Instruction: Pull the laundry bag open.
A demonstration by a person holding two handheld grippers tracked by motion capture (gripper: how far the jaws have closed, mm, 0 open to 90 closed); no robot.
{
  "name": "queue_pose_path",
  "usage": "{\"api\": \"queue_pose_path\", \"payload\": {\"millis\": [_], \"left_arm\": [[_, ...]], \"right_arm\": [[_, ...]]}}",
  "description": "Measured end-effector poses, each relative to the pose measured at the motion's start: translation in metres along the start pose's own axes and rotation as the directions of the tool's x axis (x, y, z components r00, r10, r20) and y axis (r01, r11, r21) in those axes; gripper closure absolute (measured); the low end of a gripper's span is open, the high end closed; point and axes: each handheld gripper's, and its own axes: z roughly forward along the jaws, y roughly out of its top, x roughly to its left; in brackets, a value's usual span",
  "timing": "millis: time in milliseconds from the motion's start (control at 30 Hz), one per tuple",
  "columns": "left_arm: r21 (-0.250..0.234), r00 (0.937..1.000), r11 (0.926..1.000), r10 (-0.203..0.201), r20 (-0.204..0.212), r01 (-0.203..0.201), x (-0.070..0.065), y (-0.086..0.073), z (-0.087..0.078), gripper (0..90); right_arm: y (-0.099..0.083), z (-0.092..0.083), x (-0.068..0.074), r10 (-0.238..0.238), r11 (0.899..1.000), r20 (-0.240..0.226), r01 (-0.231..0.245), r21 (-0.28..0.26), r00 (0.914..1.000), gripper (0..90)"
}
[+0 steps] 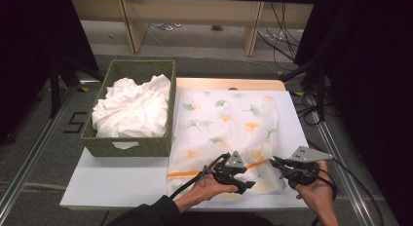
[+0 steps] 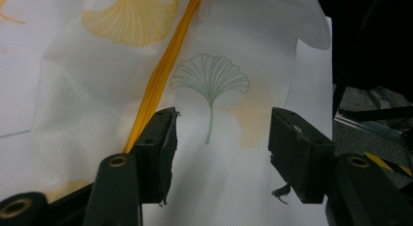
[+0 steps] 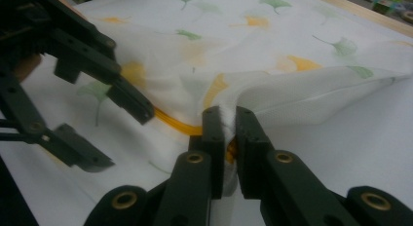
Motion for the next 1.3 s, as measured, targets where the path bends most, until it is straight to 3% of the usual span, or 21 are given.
{"api": "queue_pose_path", "payload": {"millis": [33,133,267,300,367,400,433,467,567,667,767,800,833,1000,1200,1233,1300], "left_arm": [[-0.001,0.9998,1.0000,-0.002,0.020,0.002,0.000,0.001,0.002,45.6],[-0.014,0.9996,0.9997,-0.019,0.022,0.020,0.001,0.002,0.008,46.6],[-0.031,0.9997,0.9994,0.012,0.019,-0.012,0.007,0.002,0.014,52.8],[-0.034,0.9993,0.9994,-0.009,0.036,0.010,0.008,0.002,0.014,53.5],[-0.063,0.9988,0.9980,-0.002,0.049,0.005,0.010,0.002,0.015,56.1],[-0.055,0.9991,0.9984,0.012,0.040,-0.010,0.010,0.002,0.014,57.8],[-0.059,0.9990,0.9982,0.018,0.040,-0.016,0.011,0.002,0.015,59.8],[-0.072,0.9986,0.9974,0.014,0.051,-0.010,0.011,0.002,0.016,60.5],[-0.090,0.9988,0.9952,0.041,0.026,-0.039,0.012,0.003,0.018,61.7],[-0.107,0.9968,0.9929,0.059,0.054,-0.053,0.013,0.003,0.019,65.7],[-0.108,0.9946,0.9906,0.090,0.052,-0.084,0.011,0.004,0.018,72.2],[-0.114,0.9943,0.9907,0.083,0.067,-0.075,0.011,0.004,0.018,73.2],[-0.116,0.9949,0.9901,0.086,0.051,-0.080,0.011,0.004,0.017,74.0],[-0.111,0.9948,0.9903,0.089,0.049,-0.083,0.013,0.005,0.015,86.4],[-0.100,0.9923,0.9881,0.120,0.030,-0.117,0.013,0.005,0.012,88.4],[-0.101,0.9931,0.9886,0.115,0.024,-0.112,0.012,0.006,0.012,88.5],[-0.102,0.9943,0.9899,0.102,0.031,-0.099,0.011,0.006,0.013,88.6]], "right_arm": [[0.002,0.001,0.001,-0.014,1.000,-0.009,0.013,-0.003,0.9999,85.2],[0.004,0.003,0.008,-0.015,1.000,-0.028,0.016,0.006,0.9995,85.3],[0.007,0.009,0.012,-0.041,0.999,-0.066,0.041,0.002,0.9970,85.3],[0.007,0.010,0.015,-0.043,0.999,-0.068,0.044,0.010,0.9967,85.4],[0.007,0.012,0.017,-0.049,0.999,-0.085,0.051,0.017,0.9952,85.3],[0.007,0.013,0.020,-0.027,0.999,-0.100,0.030,0.029,0.9947,85.3],[0.007,0.016,0.019,-0.062,0.998,-0.108,0.064,0.016,0.9922,85.4],[0.007,0.016,0.020,-0.044,0.999,-0.113,0.047,0.024,0.9926,85.4],[0.007,0.017,0.023,-0.053,0.998,-0.135,0.058,0.031,0.9894,85.4],[0.007,0.017,0.023,-0.062,0.997,-0.132,0.067,0.039,0.9893,85.4],[0.006,0.018,0.023,-0.050,0.997,-0.145,0.057,0.042,0.9882,85.4],[0.006,0.019,0.023,-0.051,0.997,-0.139,0.057,0.043,0.9890,85.4],[0.005,0.019,0.023,-0.045,0.997,-0.144,0.053,0.048,0.9885,85.4],[0.005,0.019,0.021,-0.052,0.997,-0.145,0.060,0.048,0.9881,85.4],[0.005,0.019,0.021,-0.050,0.997,-0.142,0.056,0.043,0.9886,85.4],[0.004,0.019,0.022,-0.033,0.998,-0.144,0.041,0.048,0.9890,85.4],[0.004,0.020,0.020,-0.045,0.998,-0.150,0.052,0.043,0.9877,85.5]]}}
